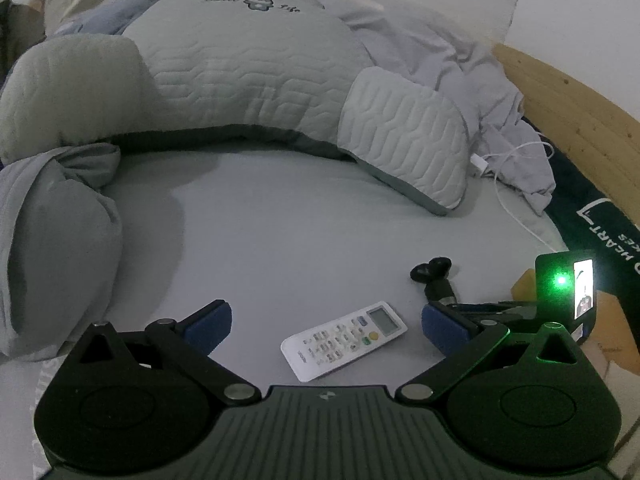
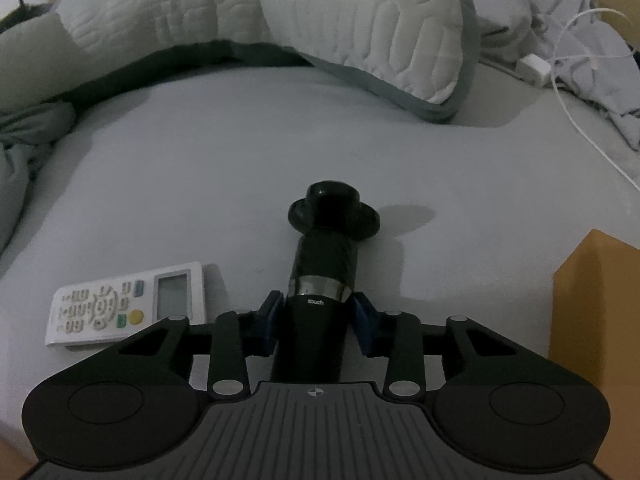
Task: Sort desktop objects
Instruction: 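Lower the right tool over the black stick device and close on it, then lift the black stick device with the right tool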
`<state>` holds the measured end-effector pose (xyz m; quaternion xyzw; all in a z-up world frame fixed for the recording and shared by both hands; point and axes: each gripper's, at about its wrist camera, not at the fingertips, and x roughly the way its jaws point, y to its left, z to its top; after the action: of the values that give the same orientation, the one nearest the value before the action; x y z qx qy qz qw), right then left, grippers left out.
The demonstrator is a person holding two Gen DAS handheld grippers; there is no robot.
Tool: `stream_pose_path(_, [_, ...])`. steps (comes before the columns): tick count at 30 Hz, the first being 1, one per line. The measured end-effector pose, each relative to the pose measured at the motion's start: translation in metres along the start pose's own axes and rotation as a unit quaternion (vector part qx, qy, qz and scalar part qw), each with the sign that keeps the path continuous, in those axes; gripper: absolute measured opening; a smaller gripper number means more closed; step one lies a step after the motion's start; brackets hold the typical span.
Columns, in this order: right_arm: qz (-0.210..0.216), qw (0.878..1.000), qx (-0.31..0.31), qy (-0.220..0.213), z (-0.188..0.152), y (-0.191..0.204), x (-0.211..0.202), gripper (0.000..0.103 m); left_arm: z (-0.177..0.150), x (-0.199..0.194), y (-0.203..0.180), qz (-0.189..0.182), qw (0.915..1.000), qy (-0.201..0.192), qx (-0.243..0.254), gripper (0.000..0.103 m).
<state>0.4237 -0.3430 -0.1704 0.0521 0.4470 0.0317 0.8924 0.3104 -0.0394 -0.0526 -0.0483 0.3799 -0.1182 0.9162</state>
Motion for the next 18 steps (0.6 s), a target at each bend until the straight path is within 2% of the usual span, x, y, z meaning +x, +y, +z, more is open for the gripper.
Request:
stream_pose_path(7, [0.003,1.000,0.006,-0.001,0.000,-0.003,-0.008,0.036,-0.003,-0.008,0.003,0.006,0.9999,-0.001,-0.014,0.103])
stream_pose_path(18, [0.012,0.999,0.016,-0.035,-0.008,-0.005,-0.052,0.036,-0.002,-0.029,0.000,0.007,0.9997,-0.009,-0.022,0.103])
